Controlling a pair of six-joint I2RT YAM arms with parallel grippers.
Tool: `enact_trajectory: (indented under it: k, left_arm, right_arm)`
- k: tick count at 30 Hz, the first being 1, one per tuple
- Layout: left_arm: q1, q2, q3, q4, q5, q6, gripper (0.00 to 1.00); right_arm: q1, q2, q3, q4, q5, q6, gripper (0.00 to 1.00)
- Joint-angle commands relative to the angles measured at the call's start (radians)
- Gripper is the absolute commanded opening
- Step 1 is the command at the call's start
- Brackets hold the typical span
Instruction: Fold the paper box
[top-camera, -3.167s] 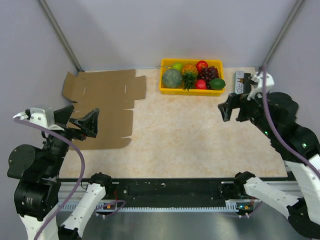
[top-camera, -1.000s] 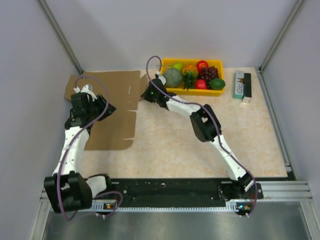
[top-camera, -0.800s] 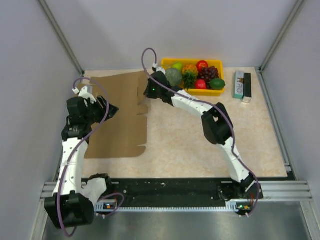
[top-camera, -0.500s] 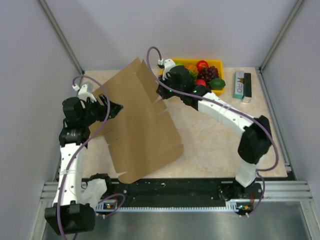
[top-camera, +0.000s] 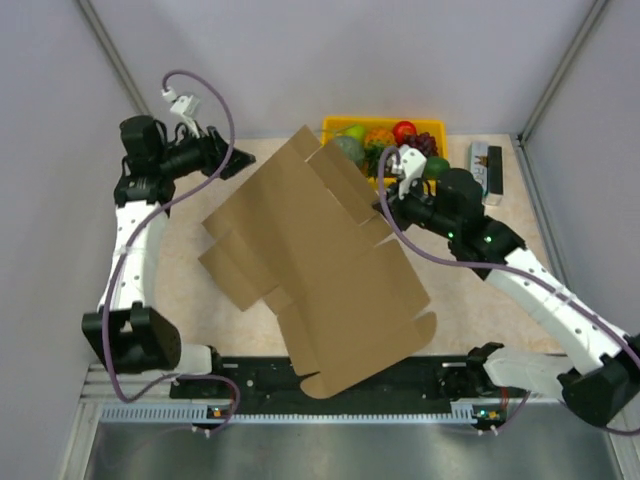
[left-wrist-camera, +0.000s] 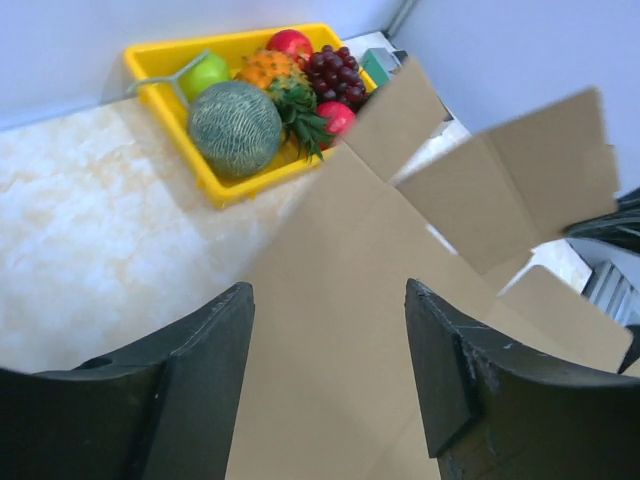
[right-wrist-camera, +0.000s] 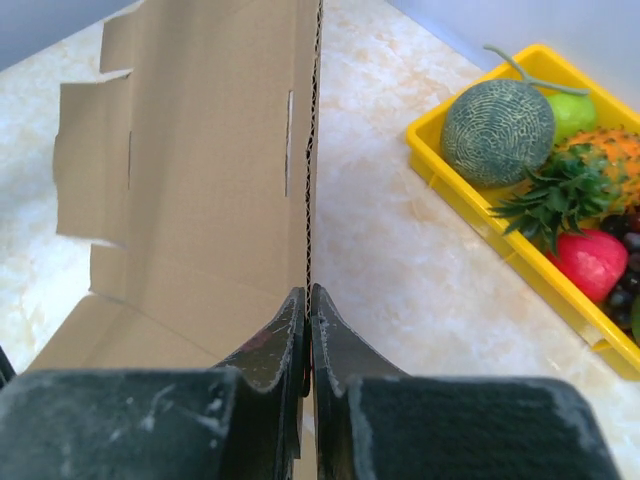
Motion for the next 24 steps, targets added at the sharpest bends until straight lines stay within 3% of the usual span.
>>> enact_trajectory:
  k: [1,3,5,8,13,21,24]
  left_arm:
    - [-0.073,0.183,0.186,-0.103,0.173,0.211,0.66]
    - [-0.11,0.281,0.283,-0.238,0.239,0.375,0.64]
    - [-0.119,0.306,0.308,-0.27,0.296,0.385,0.63]
    - [-0.123,0.294,0.238,-0.224,0.369,0.399,0.63]
    - [-0.161,0.237,0.094,-0.188,0.365,0.411,0.58]
    - [-0.215,0.191,0.034,-0.167,0.264,0.399,0.21]
    - [-0.242,0.129,0.0,-0.104,0.198,0.379,0.12]
  right_arm:
    - [-0.05,-0.153,-0.085,0.101,-0.137,-0.039,0.0]
    - [-0.076,-0.166,-0.087,0.095,-0.166,-0.016,0.0]
    - [-0.091,-0.193,-0.099,0.094,-0.175,-0.006,0.0]
    - [-0.125,-0.227,-0.113,0.095,-0.187,0.002,0.0]
    - [-0.179,-0.267,-0.139,0.121,-0.222,0.033,0.0]
    - [-0.192,-0.296,-0.161,0.143,-0.196,0.08,0.0]
    - [-0.192,-0.307,-0.156,0.131,-0.137,0.138,0.0]
